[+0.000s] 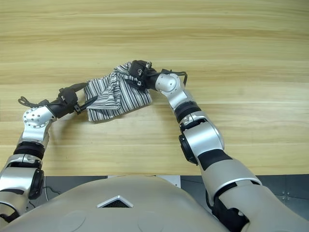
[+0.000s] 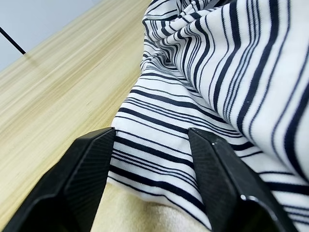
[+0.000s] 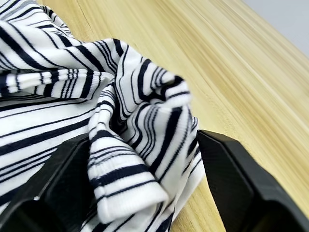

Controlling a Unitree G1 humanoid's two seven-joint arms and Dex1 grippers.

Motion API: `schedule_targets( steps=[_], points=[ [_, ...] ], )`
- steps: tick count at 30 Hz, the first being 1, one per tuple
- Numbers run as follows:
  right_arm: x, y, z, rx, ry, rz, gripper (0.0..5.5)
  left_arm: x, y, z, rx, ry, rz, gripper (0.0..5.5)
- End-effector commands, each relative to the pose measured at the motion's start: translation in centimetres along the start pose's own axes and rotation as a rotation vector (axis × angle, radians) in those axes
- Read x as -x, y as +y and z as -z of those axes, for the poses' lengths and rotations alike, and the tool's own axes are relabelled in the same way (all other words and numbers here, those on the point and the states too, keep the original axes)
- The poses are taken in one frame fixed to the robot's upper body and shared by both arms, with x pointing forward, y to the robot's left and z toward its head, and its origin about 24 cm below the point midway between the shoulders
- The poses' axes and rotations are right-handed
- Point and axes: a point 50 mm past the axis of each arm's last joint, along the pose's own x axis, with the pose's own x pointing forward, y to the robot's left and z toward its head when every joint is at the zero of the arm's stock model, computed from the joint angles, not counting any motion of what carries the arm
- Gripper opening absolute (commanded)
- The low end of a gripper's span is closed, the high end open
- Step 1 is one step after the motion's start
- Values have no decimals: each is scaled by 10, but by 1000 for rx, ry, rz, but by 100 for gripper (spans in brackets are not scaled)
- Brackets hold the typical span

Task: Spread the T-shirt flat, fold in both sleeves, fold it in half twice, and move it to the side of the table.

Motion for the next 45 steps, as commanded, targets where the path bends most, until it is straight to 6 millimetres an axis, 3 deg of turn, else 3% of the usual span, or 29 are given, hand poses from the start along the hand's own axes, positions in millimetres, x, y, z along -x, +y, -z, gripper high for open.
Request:
schedule_targets(
  steps=[1, 10, 15, 18, 22, 28, 34, 41, 45],
  points=[
    [1, -10, -8, 3, -34, 14, 343, 7, -6, 10, 19, 60, 31, 281],
    [7, -34, -35, -43, -203, 91, 343, 7, -5, 10, 18, 63, 31, 281],
    [8, -33, -22, 10, -87, 100, 343, 6, -4, 9, 16, 60, 32, 281],
    [6, -25, -17, 25, -80, 61, 343, 6, -4, 9, 15, 58, 28, 281],
    [10, -18, -32, -40, -248, -73, 343, 4, -3, 8, 14, 55, 27, 281],
    [29, -27, -33, -219, -414, -239, 343, 2, -4, 8, 15, 55, 31, 281],
    [32, -8, 8, -141, -105, -352, 343, 2, -6, 9, 22, 55, 31, 281],
    [16, 4, 15, -103, 23, -290, 343, 2, -6, 9, 21, 49, 29, 281],
    [8, 25, 31, -147, 150, -284, 343, 2, -7, 8, 18, 47, 27, 281]
  ],
)
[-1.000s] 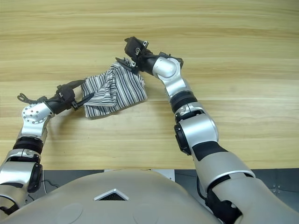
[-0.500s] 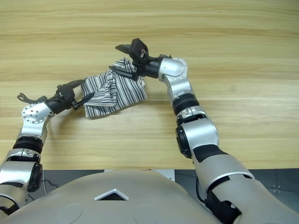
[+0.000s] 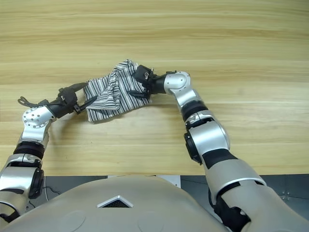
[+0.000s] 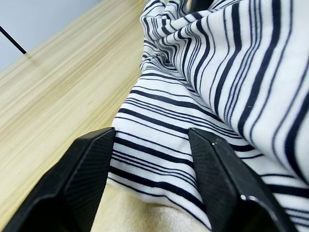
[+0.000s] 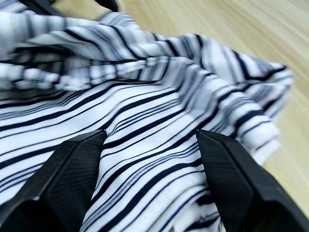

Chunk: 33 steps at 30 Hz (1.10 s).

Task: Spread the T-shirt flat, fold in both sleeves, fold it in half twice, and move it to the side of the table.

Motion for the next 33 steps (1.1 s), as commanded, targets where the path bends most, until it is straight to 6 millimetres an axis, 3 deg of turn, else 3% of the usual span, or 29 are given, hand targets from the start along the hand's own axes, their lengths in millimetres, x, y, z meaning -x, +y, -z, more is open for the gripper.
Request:
schedule_targets(
  steps=[1, 6, 10, 18, 20, 22, 26, 33],
  points=[
    [-7, 25, 31, -81, 182, -85, 343, 2, -6, 7, 15, 44, 24, 281],
    [7, 42, 67, -214, 380, -192, 343, -1, 2, -1, 13, -12, -33, 281],
    [18, 42, 79, -293, 458, -170, 343, -2, 15, -6, -3, -34, -120, 281],
    [40, 43, 103, -352, 552, -109, 343, 10, 77, -29, 55, -157, -568, 281],
    [47, 41, 107, -358, 561, -95, 343, 10, 82, -35, 76, -209, -605, 281],
    [51, 40, 109, -365, 562, -79, 343, -1, 68, -48, 99, -308, -485, 281],
    [51, 39, 109, -372, 554, -69, 343, -11, 2, -75, 96, -428, -14, 281],
    [48, 37, 106, -363, 547, -56, 343, 3, -31, -74, -19, -247, 238, 281]
  ],
)
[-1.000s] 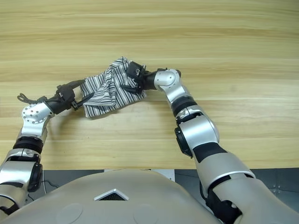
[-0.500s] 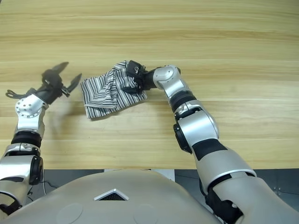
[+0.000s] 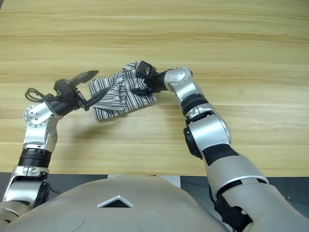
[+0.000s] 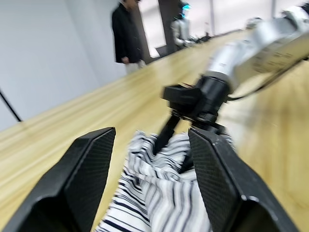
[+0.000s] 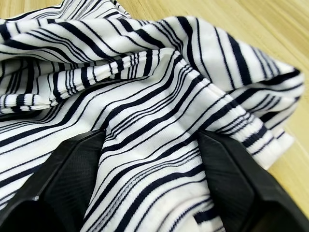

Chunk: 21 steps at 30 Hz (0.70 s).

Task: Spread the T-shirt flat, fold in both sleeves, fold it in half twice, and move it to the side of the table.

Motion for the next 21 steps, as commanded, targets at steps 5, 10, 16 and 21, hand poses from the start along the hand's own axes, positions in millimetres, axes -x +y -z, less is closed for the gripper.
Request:
schedule_targets(
  steps=[5, 10, 16, 21],
  points=[
    [24, 32, 106, -225, 401, 0, 343, 4, -22, -2, -182, 199, 180, 281],
    [22, 33, 104, -222, 397, -1, 343, 2, -23, 4, -321, 298, 202, 281],
    [20, 33, 103, -220, 390, 0, 343, 0, -13, 9, -419, 363, 133, 281],
    [19, 34, 102, -212, 391, -6, 343, -4, -4, 10, -442, 367, 53, 281]
  ],
)
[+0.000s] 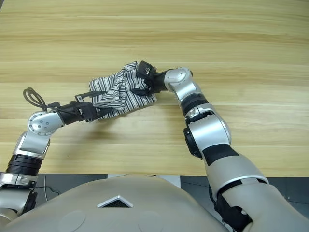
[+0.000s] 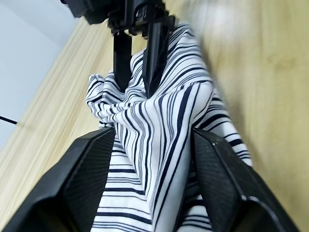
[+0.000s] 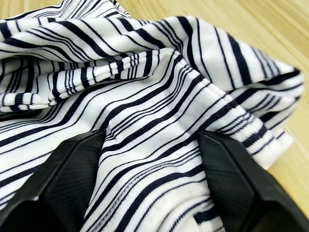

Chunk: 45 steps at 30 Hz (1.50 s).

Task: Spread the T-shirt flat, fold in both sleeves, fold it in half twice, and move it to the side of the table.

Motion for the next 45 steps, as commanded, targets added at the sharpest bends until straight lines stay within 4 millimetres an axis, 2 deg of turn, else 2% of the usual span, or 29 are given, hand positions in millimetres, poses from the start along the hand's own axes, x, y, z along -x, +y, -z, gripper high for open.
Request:
schedule_targets(
  steps=[1, 6, 8, 10, 15, 18, 21, 25, 29, 31, 34, 38, 42, 45],
  points=[
    [19, 34, 102, -210, 391, -10, 343, -3, 12, 4, -25, 30, -65, 281],
    [20, 34, 102, -210, 390, -8, 343, -5, 17, 9, -15, 58, -118, 281],
    [20, 34, 103, -210, 391, -6, 343, -5, 25, 14, 17, 82, -188, 281],
    [20, 34, 103, -211, 391, -4, 343, -2, 37, 26, 69, 151, -273, 281],
    [21, 31, 100, -229, 360, 7, 343, 16, 53, 73, 204, 380, -427, 281],
    [22, 28, 98, -237, 344, 11, 343, 23, 58, 86, 223, 435, -492, 281],
    [23, 26, 96, -239, 337, 16, 343, 25, 57, 90, 224, 450, -499, 281],
    [22, 25, 94, -246, 322, 31, 343, 24, 59, 88, 207, 434, -505, 281],
    [23, 16, 83, -296, 237, 60, 343, 26, 85, 65, 157, 312, -625, 281],
    [25, 9, 71, -341, 145, 48, 343, 24, 89, 53, 145, 259, -653, 281],
    [37, -9, 43, -387, -49, 2, 343, 21, 89, 40, 141, 204, -676, 281],
    [62, -34, 11, -368, -263, -16, 343, 18, 82, 35, 156, 191, -674, 281],
    [75, -42, -8, -354, -376, -54, 343, 16, 79, 33, 162, 188, -673, 281],
    [72, -42, -25, -314, -469, -84, 343, 15, 77, 32, 173, 181, -675, 281]
  ],
)
